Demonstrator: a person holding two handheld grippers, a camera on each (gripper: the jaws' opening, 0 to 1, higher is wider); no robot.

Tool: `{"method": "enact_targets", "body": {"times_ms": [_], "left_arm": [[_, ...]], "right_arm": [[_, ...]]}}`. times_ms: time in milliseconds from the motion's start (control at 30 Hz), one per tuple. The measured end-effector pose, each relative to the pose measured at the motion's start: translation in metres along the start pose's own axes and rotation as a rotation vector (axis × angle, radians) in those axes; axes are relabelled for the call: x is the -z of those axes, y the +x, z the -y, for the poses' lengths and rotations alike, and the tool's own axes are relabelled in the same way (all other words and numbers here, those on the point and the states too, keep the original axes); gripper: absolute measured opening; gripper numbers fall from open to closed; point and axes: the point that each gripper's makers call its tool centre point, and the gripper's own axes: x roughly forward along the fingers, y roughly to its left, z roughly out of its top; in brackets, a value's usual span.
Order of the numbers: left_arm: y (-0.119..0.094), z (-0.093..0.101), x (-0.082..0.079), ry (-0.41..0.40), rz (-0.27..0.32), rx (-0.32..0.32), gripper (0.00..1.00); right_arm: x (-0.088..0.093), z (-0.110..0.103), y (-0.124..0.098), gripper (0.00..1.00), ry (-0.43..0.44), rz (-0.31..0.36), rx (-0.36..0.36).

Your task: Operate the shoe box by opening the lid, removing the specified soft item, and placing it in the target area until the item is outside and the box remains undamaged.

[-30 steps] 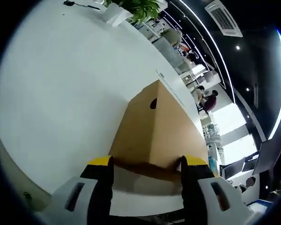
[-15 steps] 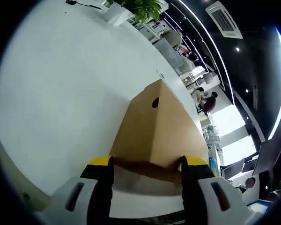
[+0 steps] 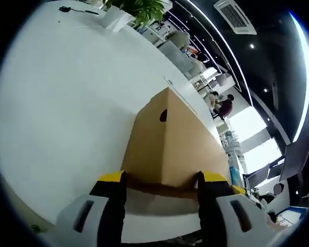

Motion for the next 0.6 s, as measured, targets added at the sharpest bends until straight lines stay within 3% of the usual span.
{"method": "enact_targets", "body": {"times_ms": [100,200,267,367,433,533,600], "left_arm": [[0.0,0.003,-0.007,0.102,0.005,0.004,0.54],[-0.001,0.007,-0.011,0.185,0.007,0.011,0.5],[-0.002,0.012,-0.016,0.17,0.033,0.045,0.54],[-0.009,0.014,-0.023,0.139,0.059,0.066,0.6],[-0.011,0.014,-0.024,0.139,0.066,0.066,0.66],[-0.015,0.011,-0.02,0.16,0.048,0.059,0.72],[-0.018,0.012,-0.013,0.266,0.013,0.051,0.76]], "right_arm": [[-0.001,0.0,-0.003,0.4,-0.133,-0.017,0.024],[-0.003,-0.003,-0.004,0.38,-0.144,-0.027,0.025],[-0.001,-0.009,-0.009,0.41,-0.263,-0.04,0.018],[0.007,-0.02,-0.015,0.58,-0.254,-0.062,0.002],[0.01,-0.023,-0.017,0.59,-0.288,-0.078,-0.006],[0.018,-0.02,-0.021,0.62,-0.527,-0.136,0.003],[0.025,-0.019,-0.026,0.67,-0.758,-0.194,0.039]]}}
